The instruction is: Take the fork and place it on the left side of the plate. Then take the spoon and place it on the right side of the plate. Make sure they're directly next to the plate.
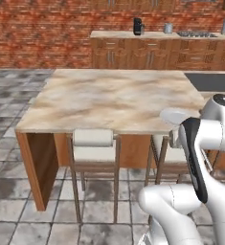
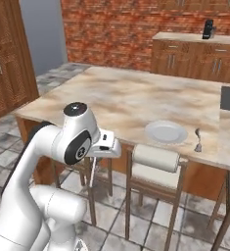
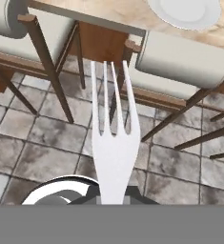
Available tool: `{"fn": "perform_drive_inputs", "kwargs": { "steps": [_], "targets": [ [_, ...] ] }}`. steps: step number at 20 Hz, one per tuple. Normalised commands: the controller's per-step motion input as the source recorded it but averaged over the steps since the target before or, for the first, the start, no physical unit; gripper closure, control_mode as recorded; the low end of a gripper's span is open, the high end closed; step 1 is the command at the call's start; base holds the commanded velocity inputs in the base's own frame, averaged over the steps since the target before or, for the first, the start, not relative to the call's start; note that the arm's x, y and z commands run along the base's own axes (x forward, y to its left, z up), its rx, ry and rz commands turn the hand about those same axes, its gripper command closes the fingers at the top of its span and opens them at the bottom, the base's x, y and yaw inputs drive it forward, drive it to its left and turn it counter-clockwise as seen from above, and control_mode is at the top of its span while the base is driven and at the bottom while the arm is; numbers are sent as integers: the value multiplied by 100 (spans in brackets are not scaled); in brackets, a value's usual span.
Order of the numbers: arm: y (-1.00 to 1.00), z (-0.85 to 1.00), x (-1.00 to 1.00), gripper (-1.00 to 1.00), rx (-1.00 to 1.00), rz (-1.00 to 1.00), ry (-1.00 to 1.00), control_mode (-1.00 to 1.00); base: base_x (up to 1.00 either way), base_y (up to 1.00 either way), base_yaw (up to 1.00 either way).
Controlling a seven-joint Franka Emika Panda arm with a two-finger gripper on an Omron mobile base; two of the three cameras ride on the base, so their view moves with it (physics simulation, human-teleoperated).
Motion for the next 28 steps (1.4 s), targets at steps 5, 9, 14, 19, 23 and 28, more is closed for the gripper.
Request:
{"fn": "perform_drive_inputs", "kwargs": {
  "steps": [5, 9, 14, 19, 23, 28],
  "targets": [
    [0, 0, 0, 100, 0, 0, 0, 100, 69, 58, -51],
    [0, 0, 0, 100, 0, 0, 0, 100, 62, 45, -52],
    [0, 0, 0, 100, 0, 0, 0, 100, 64, 45, -44],
    [0, 0, 0, 100, 0, 0, 0, 100, 73, 47, -26],
    [0, 0, 0, 100, 0, 0, 0, 100, 61, 63, -4],
    [41, -20, 62, 100, 0, 3, 10, -100, 12, 13, 0]
  ]
}}
